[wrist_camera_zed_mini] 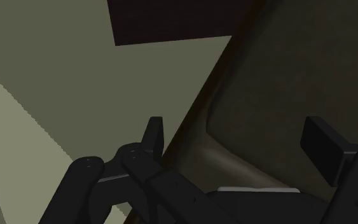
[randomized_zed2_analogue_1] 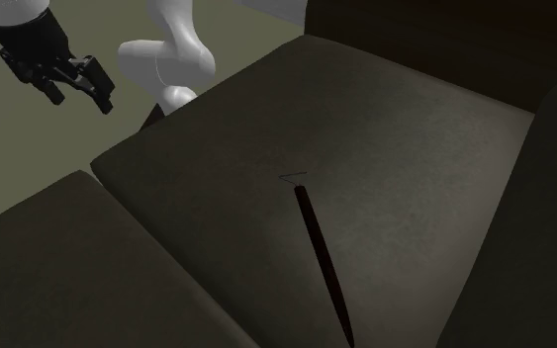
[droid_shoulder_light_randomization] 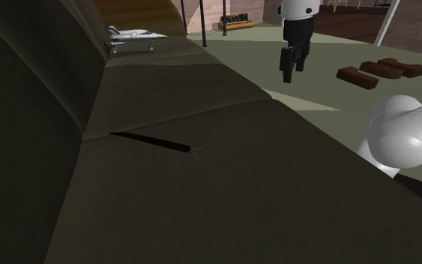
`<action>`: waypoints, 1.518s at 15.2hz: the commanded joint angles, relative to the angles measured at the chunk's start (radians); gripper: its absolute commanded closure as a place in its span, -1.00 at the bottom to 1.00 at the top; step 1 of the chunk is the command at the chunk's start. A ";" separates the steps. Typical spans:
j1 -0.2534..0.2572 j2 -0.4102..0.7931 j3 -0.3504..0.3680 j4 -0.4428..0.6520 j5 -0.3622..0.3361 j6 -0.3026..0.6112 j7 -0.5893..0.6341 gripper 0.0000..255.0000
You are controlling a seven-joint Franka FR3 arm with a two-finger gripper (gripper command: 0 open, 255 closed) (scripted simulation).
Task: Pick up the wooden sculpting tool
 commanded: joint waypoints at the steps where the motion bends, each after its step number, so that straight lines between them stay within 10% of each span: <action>1: 0.000 0.000 0.000 0.000 0.000 0.000 0.000 -1.00; 23: 0.171 0.599 0.314 0.478 0.120 0.136 0.212 -1.00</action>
